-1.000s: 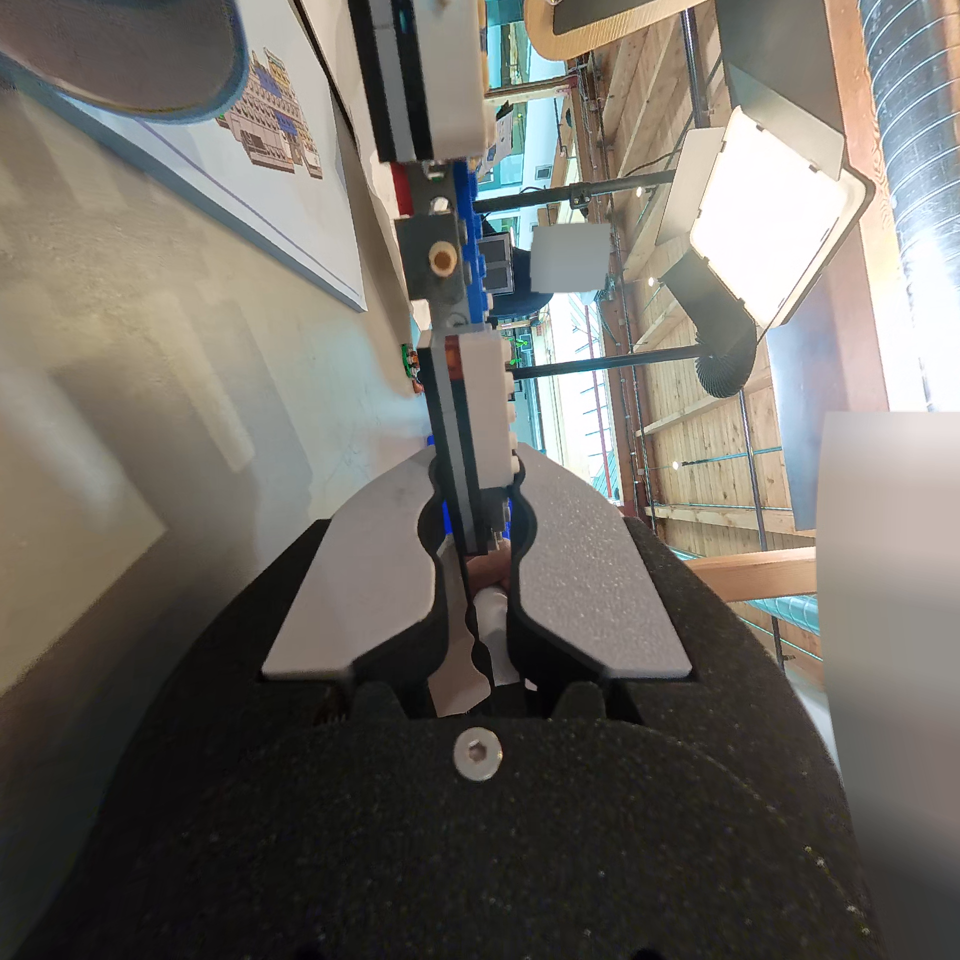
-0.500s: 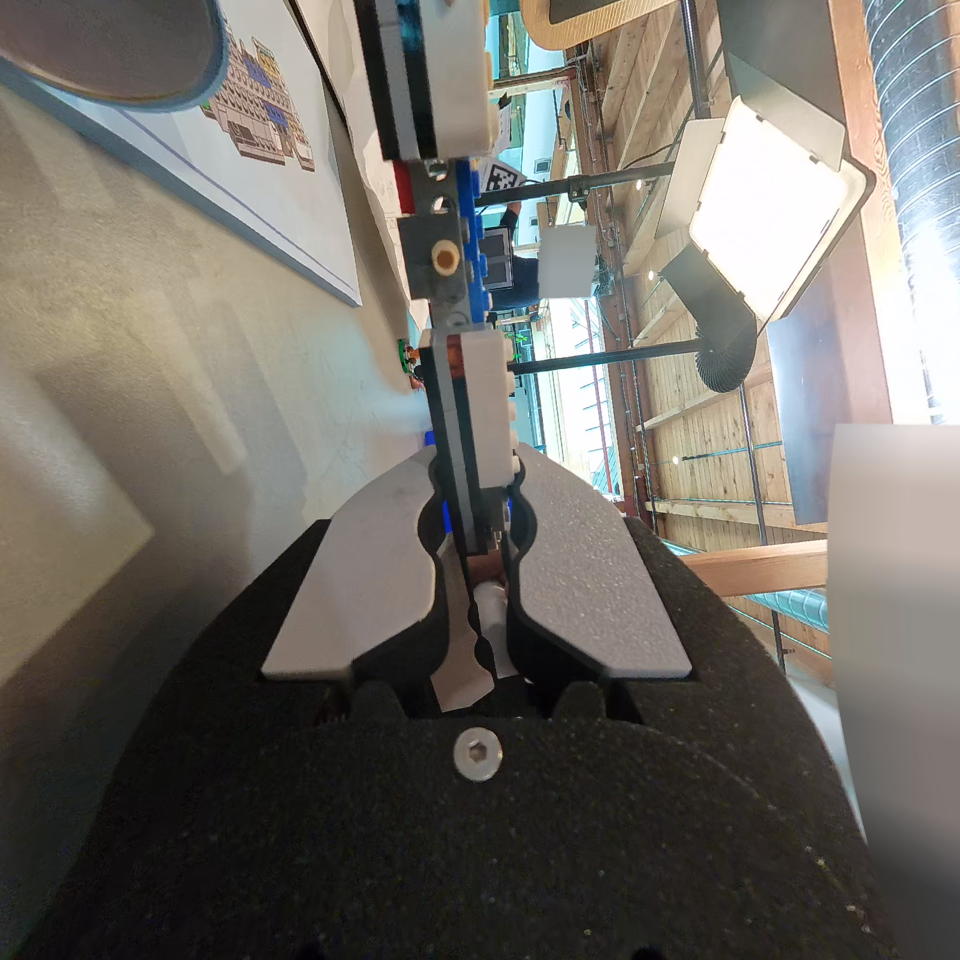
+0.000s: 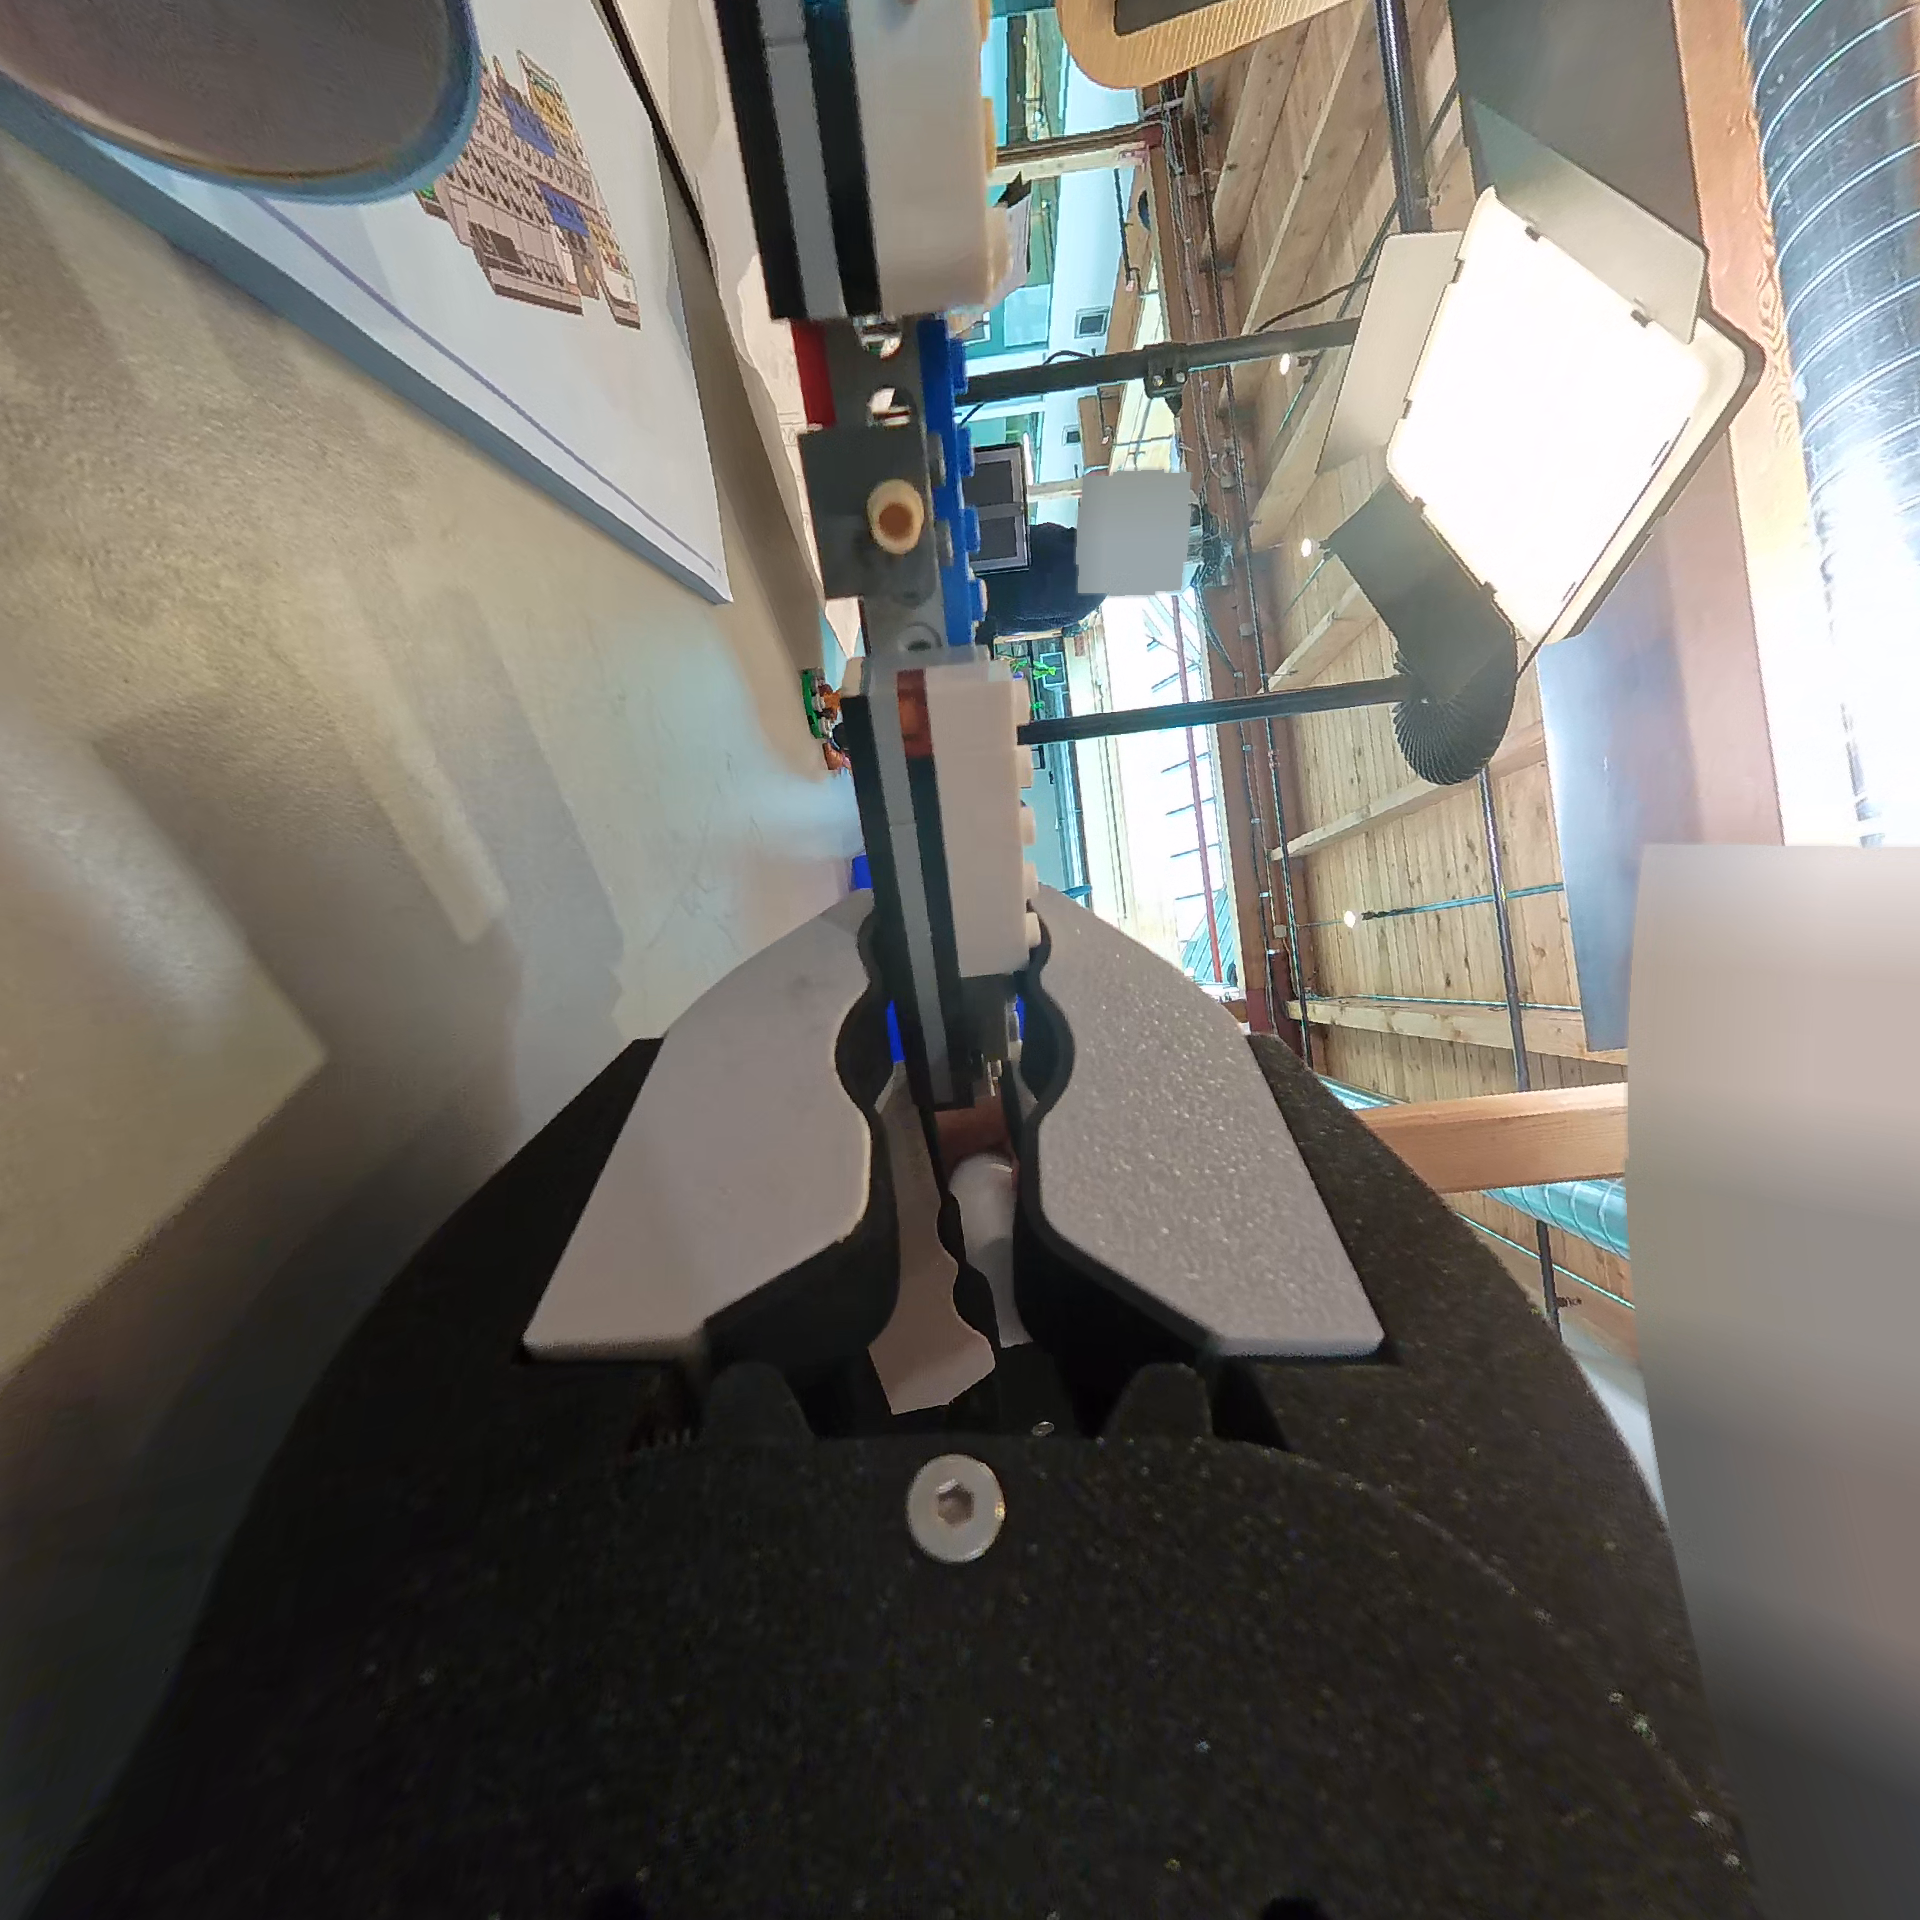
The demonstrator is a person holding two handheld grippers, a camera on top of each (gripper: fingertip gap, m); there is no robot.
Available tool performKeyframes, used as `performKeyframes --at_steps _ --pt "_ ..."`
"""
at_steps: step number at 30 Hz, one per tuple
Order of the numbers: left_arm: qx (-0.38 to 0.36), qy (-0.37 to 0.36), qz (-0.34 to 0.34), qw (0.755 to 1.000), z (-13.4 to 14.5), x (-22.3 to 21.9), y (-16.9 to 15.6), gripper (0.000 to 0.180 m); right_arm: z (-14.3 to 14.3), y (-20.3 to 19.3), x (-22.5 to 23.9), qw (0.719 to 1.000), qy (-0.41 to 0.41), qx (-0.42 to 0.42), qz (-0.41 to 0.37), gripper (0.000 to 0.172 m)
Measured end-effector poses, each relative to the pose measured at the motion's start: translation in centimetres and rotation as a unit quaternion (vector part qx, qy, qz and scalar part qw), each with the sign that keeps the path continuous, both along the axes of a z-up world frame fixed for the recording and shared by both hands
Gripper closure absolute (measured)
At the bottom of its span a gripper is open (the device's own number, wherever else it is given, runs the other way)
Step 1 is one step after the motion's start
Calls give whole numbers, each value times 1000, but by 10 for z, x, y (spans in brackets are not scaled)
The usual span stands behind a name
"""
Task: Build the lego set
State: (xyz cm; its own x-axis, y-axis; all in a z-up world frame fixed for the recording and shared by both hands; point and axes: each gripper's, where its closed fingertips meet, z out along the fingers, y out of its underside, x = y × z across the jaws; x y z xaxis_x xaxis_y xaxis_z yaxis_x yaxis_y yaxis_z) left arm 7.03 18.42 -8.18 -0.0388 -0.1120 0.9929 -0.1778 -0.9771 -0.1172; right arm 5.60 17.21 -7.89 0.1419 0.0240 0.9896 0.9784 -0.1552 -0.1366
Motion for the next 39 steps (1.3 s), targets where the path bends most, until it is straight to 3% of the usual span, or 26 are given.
performKeyframes --at_steps 17,24,39 --pt "-15 -2 2 1000 -4 2 0 160 -6 2 1 1000 -3 -8 -2 157" --pt "-9 -34 37 999 7 -1 18 160 -1 -1 -14 1000 2 15 20 146" --pt "-80 -135 46 987 46 -10 31 159 -19 0 -12 999 32 -29 0 150"
